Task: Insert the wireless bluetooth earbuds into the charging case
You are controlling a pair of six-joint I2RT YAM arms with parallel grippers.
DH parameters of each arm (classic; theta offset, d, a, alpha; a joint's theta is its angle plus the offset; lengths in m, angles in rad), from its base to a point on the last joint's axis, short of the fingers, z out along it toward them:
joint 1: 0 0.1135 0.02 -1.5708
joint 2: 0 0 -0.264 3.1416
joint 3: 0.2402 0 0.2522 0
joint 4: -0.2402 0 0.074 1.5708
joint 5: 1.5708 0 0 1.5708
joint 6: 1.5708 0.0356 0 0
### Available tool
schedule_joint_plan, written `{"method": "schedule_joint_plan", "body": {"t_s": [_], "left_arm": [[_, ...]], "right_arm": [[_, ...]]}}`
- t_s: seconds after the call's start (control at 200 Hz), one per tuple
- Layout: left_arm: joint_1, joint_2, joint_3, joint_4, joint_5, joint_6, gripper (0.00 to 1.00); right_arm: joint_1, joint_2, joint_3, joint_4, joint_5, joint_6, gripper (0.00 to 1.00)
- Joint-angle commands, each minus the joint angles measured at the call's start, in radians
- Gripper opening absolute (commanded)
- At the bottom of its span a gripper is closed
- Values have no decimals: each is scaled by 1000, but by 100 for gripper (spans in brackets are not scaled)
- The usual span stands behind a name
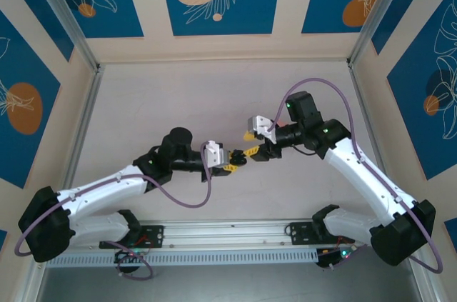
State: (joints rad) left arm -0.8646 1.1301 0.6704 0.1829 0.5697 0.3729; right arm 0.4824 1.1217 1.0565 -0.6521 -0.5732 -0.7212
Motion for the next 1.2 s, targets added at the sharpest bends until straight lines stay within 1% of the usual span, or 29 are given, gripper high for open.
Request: {"method": "schedule_joint_plan", "body": {"t_s": [0.0, 0.07, 0.185, 0.29, 0.395, 0.525, 0.6, 0.765, 0.855, 0.975, 1.085, 1.195], "left_arm": [[-10, -24, -4, 37, 29, -10, 14], [-10, -24, -23, 73, 14, -29, 14], [1, -17, -79, 181, -22, -90, 13], [29, -3, -137, 302, -53, -174, 13], [78, 21, -217, 459, -83, -283, 13], [164, 68, -336, 723, -91, -451, 13], [207, 110, -394, 855, -96, -532, 13], [266, 221, -477, 1075, -143, -644, 13], [281, 273, -498, 1137, -177, -675, 13], [291, 318, -514, 1198, -200, -695, 13], [294, 331, -522, 1211, -214, -695, 13], [295, 319, -525, 1190, -218, -672, 13]], "right_arm": [[-20, -18, -7, 36, -35, 44, 44], [-25, -30, -9, 40, -50, 55, 44], [-41, -55, -16, 62, -68, 115, 44], [-65, -56, -4, 75, -59, 231, 46], [-80, -30, 20, 70, -29, 369, 47], [-84, 43, 68, 32, 54, 557, 47], [-84, 111, 108, -16, 72, 633, 47], [-66, 303, 221, -140, 135, 765, 43], [-47, 403, 272, -190, 201, 826, 41], [-31, 527, 327, -241, 301, 928, 40], [-5, 631, 390, -304, 386, 1011, 40], [22, 728, 447, -351, 419, 1072, 40]]}}
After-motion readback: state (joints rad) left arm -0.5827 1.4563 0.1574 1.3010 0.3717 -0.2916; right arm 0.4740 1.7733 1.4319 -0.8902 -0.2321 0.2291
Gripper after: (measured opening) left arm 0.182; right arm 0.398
